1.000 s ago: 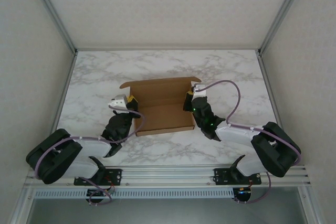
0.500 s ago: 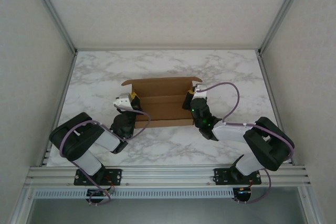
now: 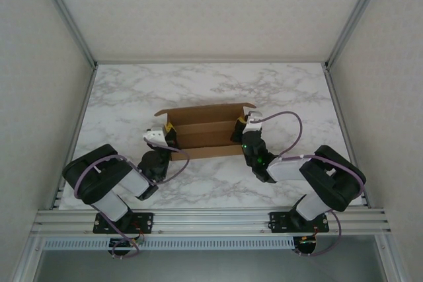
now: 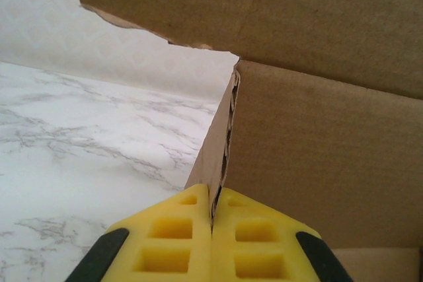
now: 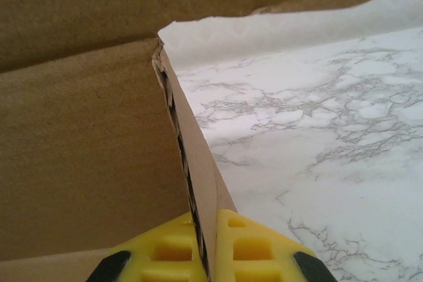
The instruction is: Fold the paper box
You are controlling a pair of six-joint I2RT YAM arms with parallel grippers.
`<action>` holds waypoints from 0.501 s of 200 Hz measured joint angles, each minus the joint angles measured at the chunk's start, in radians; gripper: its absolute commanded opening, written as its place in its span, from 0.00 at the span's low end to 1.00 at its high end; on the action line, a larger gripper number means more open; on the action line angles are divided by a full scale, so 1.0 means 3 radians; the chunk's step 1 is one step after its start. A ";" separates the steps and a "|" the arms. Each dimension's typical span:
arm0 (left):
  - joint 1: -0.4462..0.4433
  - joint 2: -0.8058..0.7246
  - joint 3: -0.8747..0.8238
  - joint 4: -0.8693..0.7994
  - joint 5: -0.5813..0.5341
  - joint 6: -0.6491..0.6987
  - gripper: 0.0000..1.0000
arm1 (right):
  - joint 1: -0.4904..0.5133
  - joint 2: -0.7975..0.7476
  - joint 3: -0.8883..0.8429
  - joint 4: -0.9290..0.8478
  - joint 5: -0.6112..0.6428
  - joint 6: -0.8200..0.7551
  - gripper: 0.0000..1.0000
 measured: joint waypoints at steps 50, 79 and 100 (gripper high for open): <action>-0.0201 -0.0075 -0.0128 0.0000 -0.0195 0.0122 0.00 | 0.0029 0.0034 -0.0118 0.0231 0.0024 0.0001 0.00; -0.0242 -0.0113 -0.0170 0.0000 -0.0221 0.0187 0.00 | 0.0041 -0.0038 -0.0163 0.0201 0.0023 0.0000 0.08; -0.0292 -0.0113 -0.0174 -0.0001 -0.0280 0.0278 0.00 | 0.0066 -0.0154 -0.0233 0.0067 -0.0024 0.0000 0.18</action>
